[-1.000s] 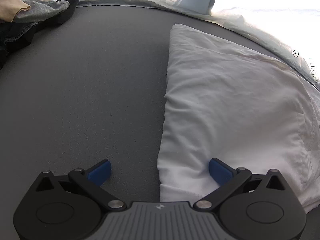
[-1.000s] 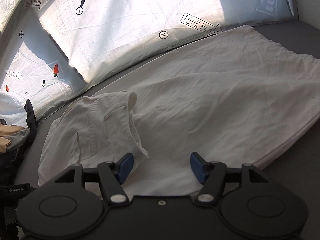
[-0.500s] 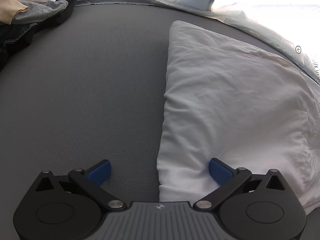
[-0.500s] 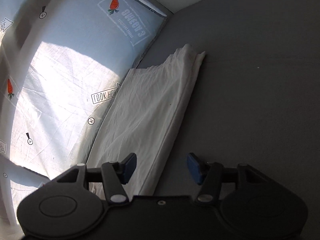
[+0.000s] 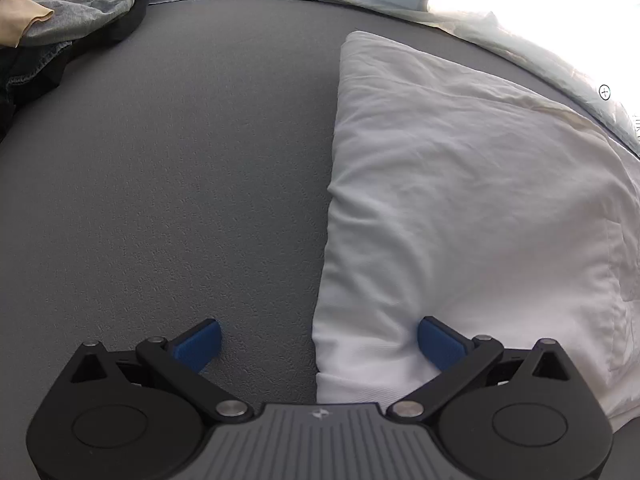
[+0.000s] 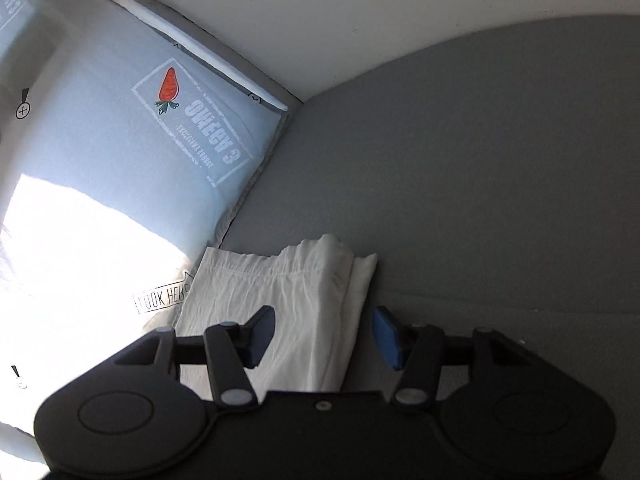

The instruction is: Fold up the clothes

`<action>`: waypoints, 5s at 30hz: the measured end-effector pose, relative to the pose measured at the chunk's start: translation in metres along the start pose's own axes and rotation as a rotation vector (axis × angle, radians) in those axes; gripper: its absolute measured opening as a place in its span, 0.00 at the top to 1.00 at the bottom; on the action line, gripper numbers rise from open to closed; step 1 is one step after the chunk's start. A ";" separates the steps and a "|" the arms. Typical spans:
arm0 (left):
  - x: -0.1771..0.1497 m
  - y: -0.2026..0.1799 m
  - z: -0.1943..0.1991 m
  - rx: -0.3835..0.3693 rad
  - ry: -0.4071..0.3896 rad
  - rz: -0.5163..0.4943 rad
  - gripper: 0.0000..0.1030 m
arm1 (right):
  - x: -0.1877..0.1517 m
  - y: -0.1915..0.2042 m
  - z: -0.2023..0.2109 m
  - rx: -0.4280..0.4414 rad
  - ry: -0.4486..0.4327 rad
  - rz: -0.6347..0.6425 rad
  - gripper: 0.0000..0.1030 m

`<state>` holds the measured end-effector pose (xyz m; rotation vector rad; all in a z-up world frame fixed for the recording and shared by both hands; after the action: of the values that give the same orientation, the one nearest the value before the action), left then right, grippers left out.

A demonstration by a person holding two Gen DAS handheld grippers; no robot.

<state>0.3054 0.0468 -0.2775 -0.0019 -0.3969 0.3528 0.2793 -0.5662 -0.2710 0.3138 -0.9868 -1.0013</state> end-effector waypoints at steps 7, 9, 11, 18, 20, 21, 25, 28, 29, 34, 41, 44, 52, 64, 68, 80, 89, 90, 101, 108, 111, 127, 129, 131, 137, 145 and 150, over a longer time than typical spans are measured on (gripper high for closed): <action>0.000 -0.001 -0.001 0.008 0.002 0.003 0.00 | 0.007 -0.002 -0.021 0.079 0.030 -0.166 0.69; 0.001 -0.001 -0.002 0.009 0.004 0.003 0.00 | 0.003 -0.008 -0.025 0.120 0.045 -0.235 0.70; 0.002 -0.002 -0.003 0.009 0.004 0.002 0.00 | 0.003 -0.009 -0.026 0.127 0.037 -0.227 0.72; 0.002 -0.002 -0.004 0.010 0.007 -0.001 0.00 | 0.005 0.010 -0.031 0.119 0.058 -0.160 0.53; 0.003 -0.003 -0.005 0.013 0.021 0.002 0.00 | 0.007 0.002 -0.035 0.104 0.089 -0.278 0.66; 0.003 -0.003 -0.005 0.015 0.028 0.002 0.00 | 0.006 -0.006 -0.038 0.113 0.106 -0.384 0.73; 0.004 -0.003 -0.006 0.013 0.041 0.001 0.00 | -0.011 -0.033 -0.038 0.260 0.093 -0.812 0.84; 0.002 -0.003 -0.005 0.011 0.033 -0.001 0.00 | -0.017 -0.018 -0.025 0.367 0.055 -0.855 0.85; 0.001 -0.002 -0.005 0.010 0.030 -0.002 0.00 | -0.018 -0.008 -0.021 0.408 0.048 -0.870 0.85; -0.001 -0.002 -0.004 0.005 0.024 -0.007 0.00 | -0.026 0.052 0.000 0.528 0.082 -0.857 0.86; -0.010 -0.001 0.000 -0.002 -0.009 -0.013 0.00 | -0.047 0.149 0.017 0.678 0.223 -0.743 0.86; -0.012 -0.002 0.002 -0.005 -0.016 -0.016 0.00 | -0.066 0.188 0.023 0.728 0.300 -0.691 0.86; -0.017 -0.002 0.004 -0.014 -0.039 -0.024 0.00 | -0.147 0.263 0.040 0.784 0.556 -0.533 0.86; -0.021 0.000 0.003 -0.030 -0.054 -0.043 0.00 | -0.287 0.314 0.075 0.749 0.983 -0.222 0.86; -0.023 0.000 0.004 -0.031 -0.059 -0.045 0.00 | -0.298 0.316 0.094 0.794 1.013 -0.216 0.86; -0.023 -0.008 0.000 -0.037 -0.079 -0.067 0.00 | -0.333 0.278 0.066 0.613 1.100 -0.154 0.85; -0.020 0.002 -0.001 -0.079 -0.064 -0.047 0.00 | -0.299 0.283 0.070 0.703 1.032 -0.229 0.52; -0.020 0.006 0.000 -0.084 -0.059 -0.036 0.00 | -0.294 0.283 0.069 0.705 1.009 -0.231 0.52; -0.013 0.077 0.044 -0.007 -0.169 0.257 0.00 | -0.201 0.239 0.050 0.507 0.562 0.040 0.25; 0.011 0.039 0.065 -0.119 -0.294 0.132 0.07 | -0.182 0.220 0.057 0.125 0.194 0.846 0.05; 0.013 0.004 0.061 -0.204 -0.293 0.020 0.26 | -0.199 0.202 0.048 0.104 0.221 0.918 0.03; 0.011 -0.067 0.014 -0.276 -0.245 -0.217 0.70 | -0.221 0.180 0.041 0.142 0.278 0.939 0.00; 0.010 -0.066 0.021 -0.277 -0.270 -0.221 0.80 | -0.222 0.182 0.042 0.138 0.273 0.953 0.00; 0.009 -0.063 0.029 -0.286 -0.302 -0.208 0.91 | -0.223 0.184 0.043 0.136 0.270 0.969 0.00; 0.004 -0.048 0.089 -0.380 -0.437 -0.154 0.94 | -0.222 0.185 0.045 0.135 0.288 0.983 0.00; -0.042 -0.018 0.095 -0.243 -0.352 -0.117 1.00 | -0.229 0.187 0.059 0.100 0.289 1.079 0.00; -0.043 0.047 0.034 -0.201 -0.156 0.193 1.00 | -0.227 0.188 0.059 0.089 0.325 1.069 0.00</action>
<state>0.2400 0.0742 -0.2656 -0.2110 -0.5873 0.5042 0.2978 -0.2676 -0.2439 -0.0101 -0.7343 0.0692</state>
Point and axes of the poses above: each gripper's, at about its wrist camera, not at the fingertips, and z roughly against the way its jaws point, y to its left, x to its top, the point moved 7 cm from there along -z, roughly the way its jaws point, and after that the axes turned 4 degrees about z, right-handed, at the moved point
